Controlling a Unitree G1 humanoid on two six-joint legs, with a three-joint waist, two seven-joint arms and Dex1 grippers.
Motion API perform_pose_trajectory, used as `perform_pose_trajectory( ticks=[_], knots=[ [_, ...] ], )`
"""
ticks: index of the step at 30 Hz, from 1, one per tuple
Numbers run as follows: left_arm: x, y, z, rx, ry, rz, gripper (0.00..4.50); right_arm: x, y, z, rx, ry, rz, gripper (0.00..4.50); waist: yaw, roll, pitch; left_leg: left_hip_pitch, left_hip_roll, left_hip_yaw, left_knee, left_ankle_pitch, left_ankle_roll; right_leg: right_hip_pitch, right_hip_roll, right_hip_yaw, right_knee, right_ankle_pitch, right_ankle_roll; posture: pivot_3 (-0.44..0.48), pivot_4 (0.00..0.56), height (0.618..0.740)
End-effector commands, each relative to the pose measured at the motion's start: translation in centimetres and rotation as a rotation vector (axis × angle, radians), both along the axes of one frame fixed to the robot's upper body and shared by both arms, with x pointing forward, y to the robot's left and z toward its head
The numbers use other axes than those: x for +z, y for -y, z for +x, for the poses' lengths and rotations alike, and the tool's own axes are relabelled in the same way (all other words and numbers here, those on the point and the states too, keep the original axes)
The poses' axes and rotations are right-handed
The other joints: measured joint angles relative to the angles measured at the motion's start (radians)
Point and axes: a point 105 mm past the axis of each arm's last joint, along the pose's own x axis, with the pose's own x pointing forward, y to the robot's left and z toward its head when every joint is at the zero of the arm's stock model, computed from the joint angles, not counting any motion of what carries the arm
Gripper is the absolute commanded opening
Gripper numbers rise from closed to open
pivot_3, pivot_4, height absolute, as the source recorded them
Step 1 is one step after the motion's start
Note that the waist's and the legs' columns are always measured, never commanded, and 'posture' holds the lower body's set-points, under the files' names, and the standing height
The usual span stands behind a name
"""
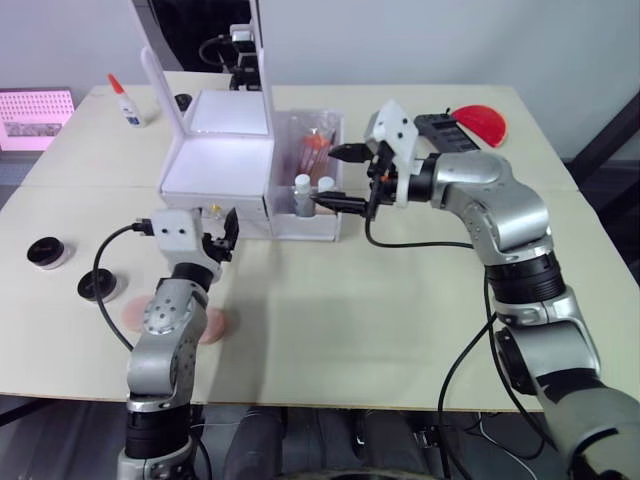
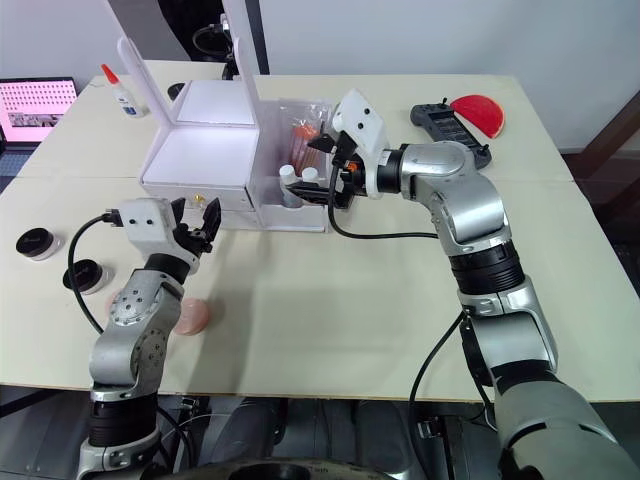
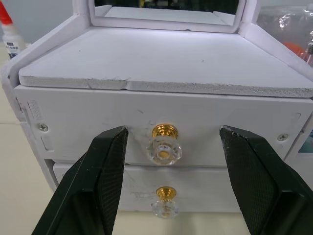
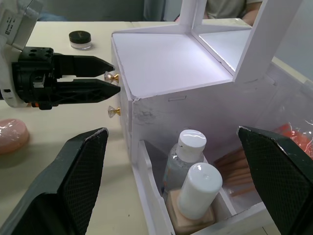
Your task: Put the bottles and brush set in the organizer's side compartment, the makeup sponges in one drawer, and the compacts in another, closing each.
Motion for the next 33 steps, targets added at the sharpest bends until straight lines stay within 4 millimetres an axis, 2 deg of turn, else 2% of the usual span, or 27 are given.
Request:
perform_pose_trajectory(
  ticks=[1,5,6,12,16,24,33],
  knots=[
    [1.0,0.2,-0.3,-0.005,0.047,0.003,2.42,1.6,-0.4,-0.3,0.014,0.06,0.009,4.5,0.0,0.0,0.0,0.0,0.0,0.0,0.0,0.0,0.0,0.0,0.0,0.0,0.0,0.0,0.0,0.0,0.15,0.74],
    [0.8,0.3,-0.5,-0.014,0.044,0.0,0.38,1.6,-0.5,-0.2,0.011,0.061,0.009,4.5,0.0,0.0,0.0,0.0,0.0,0.0,0.0,0.0,0.0,0.0,0.0,0.0,0.0,0.0,0.0,0.0,0.15,0.74],
    [0.7,0.3,-0.5,-0.015,0.044,0.0,0.28,1.6,-0.5,-0.2,0.011,0.062,0.008,4.5,0.0,0.0,0.0,0.0,0.0,0.0,0.0,0.0,0.0,0.0,0.0,0.0,0.0,0.0,0.0,0.0,0.15,0.74],
    [1.1,0.5,-1.3,-0.03,0.06,-0.003,0.28,1.2,-0.5,-0.1,0.016,0.056,-0.001,4.5,-0.001,0.0,0.0,0.0,0.0,0.0,0.0,0.0,0.0,0.0,0.0,0.0,0.0,0.0,0.0,0.0,0.15,0.74],
    [1.5,0.8,-3.6,-0.065,0.044,0.037,0.28,0.8,-1.0,-0.1,0.036,0.049,-0.006,4.5,-0.004,0.0,0.0,0.0,0.0,0.0,0.0,0.0,0.0,0.0,0.0,0.0,-0.001,0.0,0.0,0.0,0.15,0.74],
    [0.5,-0.5,-7.6,-0.018,-0.035,-0.007,0.28,0.5,-1.4,0.3,0.061,0.046,-0.009,4.5,-0.003,0.001,0.0,0.0,0.0,0.001,0.0,0.0,0.0,0.0,-0.001,0.0,-0.001,-0.001,-0.003,0.0,0.15,0.74],
    [0.5,-0.9,-9.7,0.014,-0.06,0.008,0.28,0.2,-2.2,0.5,0.105,0.031,-0.002,4.5,-0.006,0.001,0.0,0.0,0.0,0.001,0.0,0.0,0.0,-0.001,-0.001,0.0,-0.001,-0.001,-0.004,0.0,0.15,0.74]
  ],
)
